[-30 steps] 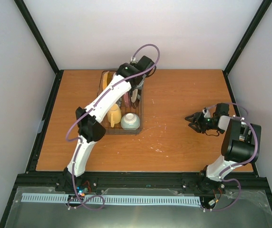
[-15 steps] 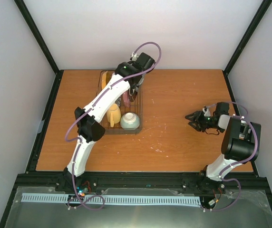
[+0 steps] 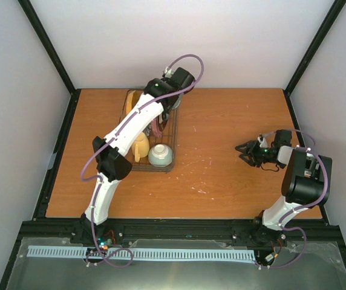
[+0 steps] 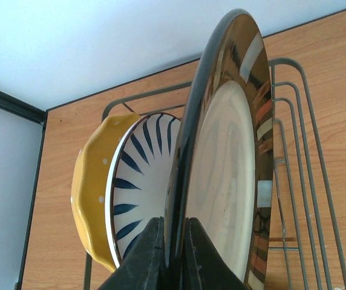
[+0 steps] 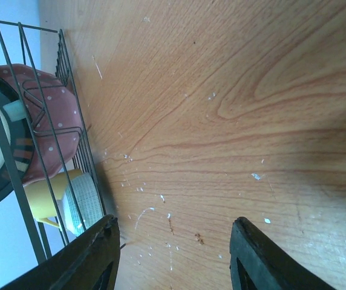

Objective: Load the mixed dishes into the dish rack

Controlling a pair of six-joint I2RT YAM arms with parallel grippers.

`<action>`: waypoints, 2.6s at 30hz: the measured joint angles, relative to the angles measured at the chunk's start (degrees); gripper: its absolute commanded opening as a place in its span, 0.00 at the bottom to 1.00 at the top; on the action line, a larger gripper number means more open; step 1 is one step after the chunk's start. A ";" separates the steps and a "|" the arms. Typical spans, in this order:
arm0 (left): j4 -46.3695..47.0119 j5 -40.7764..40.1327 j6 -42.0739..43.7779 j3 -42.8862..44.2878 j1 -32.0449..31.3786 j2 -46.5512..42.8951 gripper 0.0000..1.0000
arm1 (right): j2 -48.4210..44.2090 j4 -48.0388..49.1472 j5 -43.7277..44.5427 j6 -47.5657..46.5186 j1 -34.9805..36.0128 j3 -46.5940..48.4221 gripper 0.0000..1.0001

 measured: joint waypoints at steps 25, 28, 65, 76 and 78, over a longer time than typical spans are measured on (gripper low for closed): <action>-0.42 4.24 -1.64 -2.75 0.63 3.08 0.20 | 2.71 2.21 -1.20 0.39 0.00 0.00 0.49; -0.28 5.99 -1.73 -2.16 0.46 5.11 0.30 | 2.80 2.47 -1.25 0.42 0.00 0.00 0.49; 50.95 26.34 -2.95 -28.59 14.27 -35.71 1.00 | -3.13 -3.67 5.11 -2.21 0.00 8.68 0.50; 59.47 37.90 -8.07 -59.95 34.99 -56.43 1.00 | -8.72 -11.52 22.38 -10.99 6.49 32.28 0.50; 58.21 37.62 -8.17 -61.44 35.69 -54.29 1.00 | -10.69 -11.30 25.07 -12.00 9.73 33.66 0.51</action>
